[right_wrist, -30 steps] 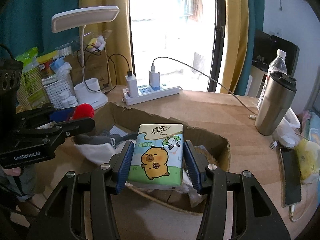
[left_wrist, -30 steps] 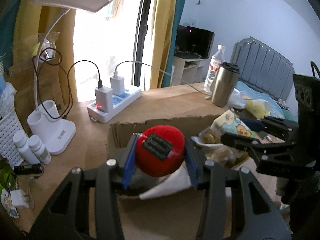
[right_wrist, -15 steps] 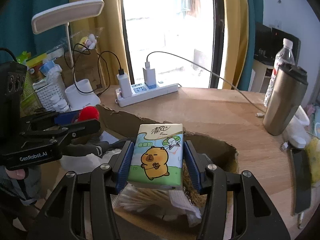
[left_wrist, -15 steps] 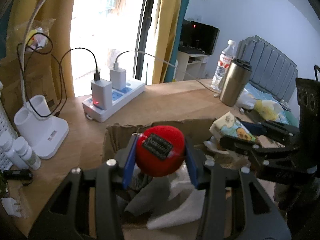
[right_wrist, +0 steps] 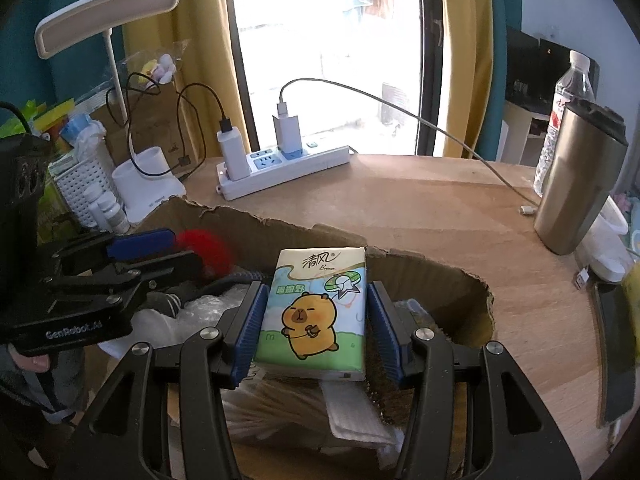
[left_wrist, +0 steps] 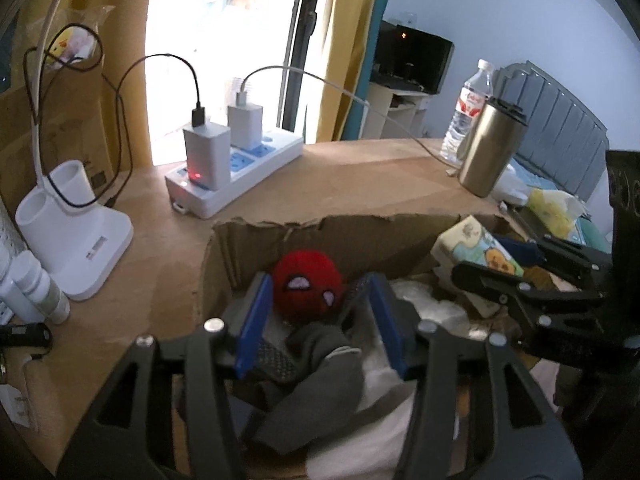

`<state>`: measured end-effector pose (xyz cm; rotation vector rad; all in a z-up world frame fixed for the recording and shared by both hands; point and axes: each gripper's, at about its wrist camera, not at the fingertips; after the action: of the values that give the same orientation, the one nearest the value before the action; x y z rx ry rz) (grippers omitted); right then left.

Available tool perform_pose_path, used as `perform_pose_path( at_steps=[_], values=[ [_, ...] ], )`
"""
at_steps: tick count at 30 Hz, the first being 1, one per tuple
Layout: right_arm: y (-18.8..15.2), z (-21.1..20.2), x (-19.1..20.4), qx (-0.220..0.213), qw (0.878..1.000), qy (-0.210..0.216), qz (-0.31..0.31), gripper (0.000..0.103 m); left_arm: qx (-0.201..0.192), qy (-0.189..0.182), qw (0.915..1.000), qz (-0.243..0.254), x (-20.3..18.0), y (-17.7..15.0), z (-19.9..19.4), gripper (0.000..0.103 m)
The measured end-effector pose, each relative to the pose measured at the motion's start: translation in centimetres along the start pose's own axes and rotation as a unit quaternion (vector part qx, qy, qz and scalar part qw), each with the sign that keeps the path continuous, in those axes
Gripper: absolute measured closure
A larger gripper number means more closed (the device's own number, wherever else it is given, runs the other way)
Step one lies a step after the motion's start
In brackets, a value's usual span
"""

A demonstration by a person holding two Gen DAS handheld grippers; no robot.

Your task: Organize soft objects

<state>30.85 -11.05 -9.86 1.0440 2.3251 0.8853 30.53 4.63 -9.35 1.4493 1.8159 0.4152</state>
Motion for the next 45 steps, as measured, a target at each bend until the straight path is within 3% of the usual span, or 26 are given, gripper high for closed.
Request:
perform_pose_path(
  at_steps=[4, 34, 35, 36, 37, 45],
  values=[
    [0.0, -0.4, 0.1, -0.003, 1.000, -0.004, 0.000, 0.042, -0.008, -0.003, 1.0000, 0.003, -0.2, 0.0, -0.8, 0.050],
    [-0.3, -9.6, 3.3, -0.055, 0.998, -0.033, -0.014, 0.042, -0.066, -0.019, 0.9974, 0.022, -2.6, -2.6, -11.0, 0.048],
    [-0.4, -10.0, 3.4, -0.057, 0.998, -0.035, -0.015, 0.042, -0.069, -0.021, 0.9971, 0.024, -2.8, -2.7, -11.4, 0.043],
    [-0.5, -10.4, 3.5, -0.059, 0.998, -0.036, -0.015, 0.042, -0.071, -0.023, 0.9969, 0.024, -3.0, -3.0, -11.8, 0.029],
    [-0.6, -10.7, 3.6, -0.060, 0.997, -0.037, -0.015, 0.042, -0.074, -0.027, 0.9966, 0.023, -3.1, -3.1, -12.3, 0.025],
    [-1.7, -13.7, 4.6, -0.071, 0.996, -0.050, -0.018, 0.041, -0.092, -0.038, 0.9947, 0.028, -4.0, -4.7, -15.7, 0.024]
  ],
)
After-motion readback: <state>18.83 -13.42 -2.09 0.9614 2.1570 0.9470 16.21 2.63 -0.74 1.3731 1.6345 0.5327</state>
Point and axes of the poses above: each gripper's, at about its wrist camera, not at the fingertips, and z roughly the way its jaws point, x to its left, y to its top, and after that the axes turned 14 degrees about -z, right-handed
